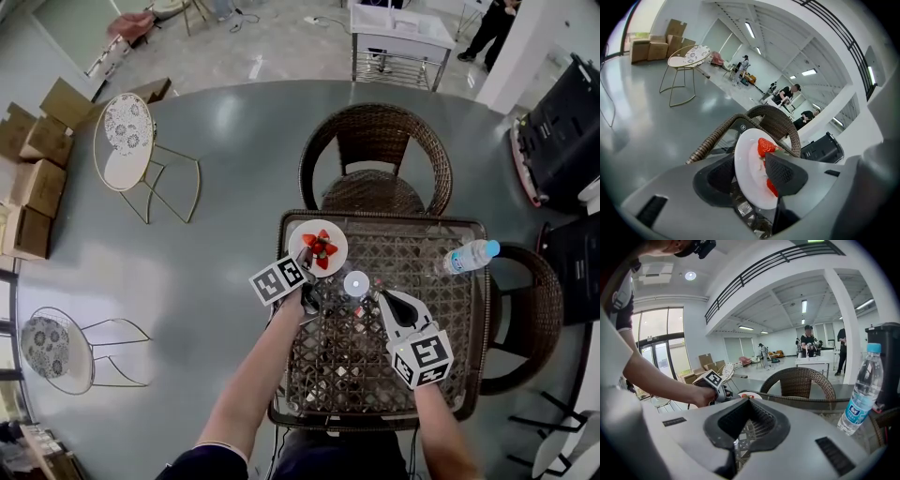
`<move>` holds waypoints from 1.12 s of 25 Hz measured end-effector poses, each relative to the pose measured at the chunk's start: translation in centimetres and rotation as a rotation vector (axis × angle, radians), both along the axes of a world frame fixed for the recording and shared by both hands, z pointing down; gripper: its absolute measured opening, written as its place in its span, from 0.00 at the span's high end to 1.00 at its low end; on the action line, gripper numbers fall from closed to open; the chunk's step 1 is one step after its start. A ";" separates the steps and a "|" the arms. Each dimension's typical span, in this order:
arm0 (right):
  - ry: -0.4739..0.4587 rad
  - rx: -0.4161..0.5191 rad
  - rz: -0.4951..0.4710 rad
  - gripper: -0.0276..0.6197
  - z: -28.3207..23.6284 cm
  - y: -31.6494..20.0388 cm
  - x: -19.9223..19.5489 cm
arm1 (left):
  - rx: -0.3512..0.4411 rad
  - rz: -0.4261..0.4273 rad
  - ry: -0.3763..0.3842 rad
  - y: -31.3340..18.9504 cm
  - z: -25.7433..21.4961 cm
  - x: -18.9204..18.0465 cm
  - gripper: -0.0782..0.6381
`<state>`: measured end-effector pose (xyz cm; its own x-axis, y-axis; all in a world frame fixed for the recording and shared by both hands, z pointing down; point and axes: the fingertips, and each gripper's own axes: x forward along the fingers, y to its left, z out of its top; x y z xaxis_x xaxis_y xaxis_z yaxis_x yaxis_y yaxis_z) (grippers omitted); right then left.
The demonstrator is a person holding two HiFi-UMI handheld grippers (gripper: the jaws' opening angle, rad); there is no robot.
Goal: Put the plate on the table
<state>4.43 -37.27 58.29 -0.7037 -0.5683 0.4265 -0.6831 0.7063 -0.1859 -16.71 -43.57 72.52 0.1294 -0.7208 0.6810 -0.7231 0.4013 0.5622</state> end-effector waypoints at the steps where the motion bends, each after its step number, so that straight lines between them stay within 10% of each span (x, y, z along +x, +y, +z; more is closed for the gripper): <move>1: -0.001 -0.001 0.001 0.95 0.0 0.1 0.0 | -0.002 0.010 -0.015 0.1 0.0 0.1 0.63; 15: -0.017 0.005 0.004 0.95 -0.7 0.2 -0.3 | -0.033 0.185 -0.192 1.3 -0.8 0.2 0.63; 28: -0.072 0.097 -0.021 0.95 -5.8 0.2 -2.8 | 0.263 0.502 -0.344 7.2 -12.0 5.2 0.71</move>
<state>1.66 -37.08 52.45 -0.7430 -0.5891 0.3178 -0.6550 0.7376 -0.1640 -11.48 -36.37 60.54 0.2993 -0.7779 0.5526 -0.9424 -0.1503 0.2988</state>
